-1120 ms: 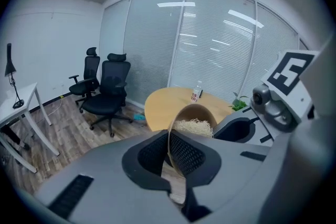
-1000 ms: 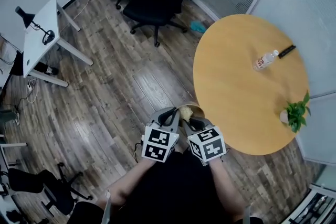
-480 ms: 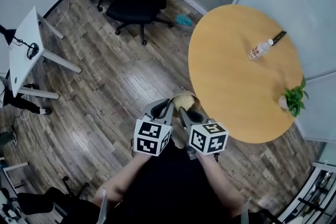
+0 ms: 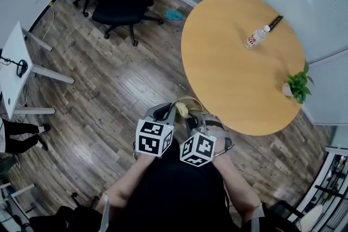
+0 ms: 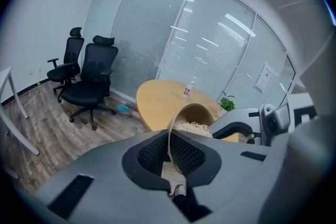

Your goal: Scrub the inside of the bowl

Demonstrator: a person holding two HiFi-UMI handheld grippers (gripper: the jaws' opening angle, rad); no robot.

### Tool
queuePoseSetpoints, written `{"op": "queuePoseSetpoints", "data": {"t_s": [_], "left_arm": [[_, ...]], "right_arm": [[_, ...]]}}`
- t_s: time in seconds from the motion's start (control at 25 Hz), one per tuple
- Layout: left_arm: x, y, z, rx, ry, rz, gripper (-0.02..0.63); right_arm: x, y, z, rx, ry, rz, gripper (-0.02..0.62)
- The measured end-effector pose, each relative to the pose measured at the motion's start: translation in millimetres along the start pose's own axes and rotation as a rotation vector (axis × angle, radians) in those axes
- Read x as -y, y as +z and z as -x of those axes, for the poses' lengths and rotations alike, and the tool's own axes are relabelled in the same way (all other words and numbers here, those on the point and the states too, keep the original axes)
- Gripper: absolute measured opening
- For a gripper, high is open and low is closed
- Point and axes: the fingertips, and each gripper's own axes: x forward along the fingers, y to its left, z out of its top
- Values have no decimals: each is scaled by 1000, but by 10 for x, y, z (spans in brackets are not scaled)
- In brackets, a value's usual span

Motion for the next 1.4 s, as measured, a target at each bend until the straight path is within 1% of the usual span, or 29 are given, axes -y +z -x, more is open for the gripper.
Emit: {"op": "queuePoseSetpoints", "data": {"t_s": [0.08, 0.12, 0.2, 0.24, 0.28, 0.36, 0.4, 0.44, 0.52, 0.6, 0.72, 0.8, 0.92, 0.96, 1.04, 1.16, 1.2, 1.24, 1.28, 1.32, 1.36, 1.4], "left_arm": [[10, -49, -39, -30, -9, 5, 23], [18, -65, -54, -45, -15, 4, 23], [32, -82, -70, -71, -30, 5, 23], [35, -83, -72, -78, -34, 7, 23], [37, -83, -71, -81, -35, 9, 23], [46, -83, -59, -81, -38, 14, 23], [51, -75, -52, -75, -41, 17, 28], [55, -62, -44, -66, -42, 19, 31], [55, -32, -24, -41, -40, 19, 34], [44, 8, 4, -10, -35, 17, 34], [30, 73, 47, 28, -29, 4, 32], [15, 91, 57, 38, -25, -5, 31], [9, 62, 29, 35, -12, -25, 31], [10, 58, 25, 38, -2, -44, 29], [6, 74, 41, 58, 27, -102, 26], [-1, 183, 83, 114, 72, -188, 23], [2, 233, 93, 133, 85, -212, 23], [5, 280, 100, 147, 96, -234, 23], [6, 320, 104, 157, 106, -251, 23], [5, 348, 105, 162, 112, -264, 21], [3, 362, 102, 161, 114, -271, 21], [3, 363, 97, 156, 112, -275, 21]], "right_arm": [[95, -78, 5, -42, -138, 286, 40], [151, -85, 13, -45, -202, 401, 40], [227, -64, 19, -28, -297, 581, 40], [241, -55, 10, -20, -328, 649, 40], [245, -52, -5, -13, -346, 692, 40], [234, -61, -44, -10, -353, 711, 40], [232, -66, -66, -14, -343, 687, 40], [227, -72, -86, -19, -318, 635, 40], [200, -90, -115, -35, -235, 474, 40], [156, -88, -127, -42, -126, 258, 40], [68, -21, -101, -17, 79, -168, 40], [36, 50, -89, 17, 196, -440, 40], [-29, 61, -112, 58, 331, -774, 40], [-52, 70, -113, 78, 388, -894, 40], [-61, 134, -85, 138, 529, -1166, 40], [71, 267, -17, 266, 760, -1598, 40], [124, 290, -7, 309, 831, -1727, 40], [157, 298, -3, 343, 891, -1835, 40], [162, 297, 0, 363, 935, -1919, 38], [148, 287, 3, 370, 957, -1977, 40], [135, 264, 0, 369, 955, -2017, 39], [140, 228, -8, 366, 931, -2043, 38]]}}
